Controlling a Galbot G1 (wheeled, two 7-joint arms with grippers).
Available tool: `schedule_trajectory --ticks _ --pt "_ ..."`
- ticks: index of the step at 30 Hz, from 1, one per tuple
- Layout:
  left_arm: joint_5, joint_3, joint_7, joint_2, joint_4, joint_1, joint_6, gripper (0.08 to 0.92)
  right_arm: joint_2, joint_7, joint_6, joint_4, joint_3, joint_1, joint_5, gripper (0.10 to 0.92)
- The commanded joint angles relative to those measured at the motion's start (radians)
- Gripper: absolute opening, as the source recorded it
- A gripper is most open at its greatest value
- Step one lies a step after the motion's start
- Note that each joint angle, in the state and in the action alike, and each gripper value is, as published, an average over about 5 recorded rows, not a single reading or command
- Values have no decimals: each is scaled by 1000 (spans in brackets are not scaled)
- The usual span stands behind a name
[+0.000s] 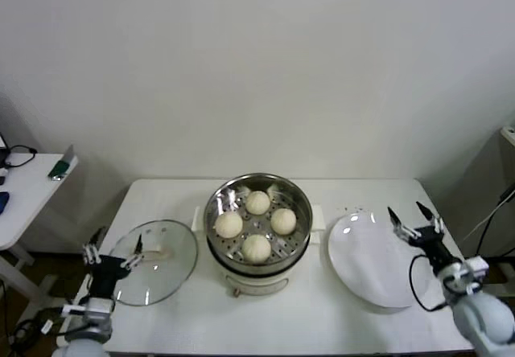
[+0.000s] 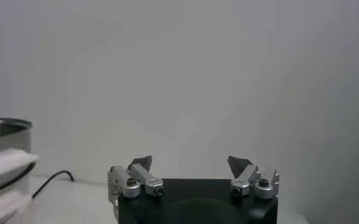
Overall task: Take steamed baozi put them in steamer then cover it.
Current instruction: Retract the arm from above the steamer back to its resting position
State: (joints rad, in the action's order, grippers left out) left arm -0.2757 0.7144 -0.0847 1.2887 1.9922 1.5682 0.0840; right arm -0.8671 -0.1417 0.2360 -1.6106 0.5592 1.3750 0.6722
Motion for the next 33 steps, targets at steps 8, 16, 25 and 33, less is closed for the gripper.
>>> schedule_trajectory --ticks 8,16,25,33 --pt "-970 -67 -431 -39 -292 26 -73 823 -297 28 191 -48 113 243 -119 823" --pt "-1032 -82 -482 -29 -435 -50 -125 823 -320 34 180 -52 110 240 -127 823" --pt "-1012 -119 -451 -42 -539 -93 -139 823 -330 31 170 -61 110 250 -128 823" --pt "-984 -142 -406 -47 -568 -155 -127 823 -334 31 166 -74 117 257 -135 823"
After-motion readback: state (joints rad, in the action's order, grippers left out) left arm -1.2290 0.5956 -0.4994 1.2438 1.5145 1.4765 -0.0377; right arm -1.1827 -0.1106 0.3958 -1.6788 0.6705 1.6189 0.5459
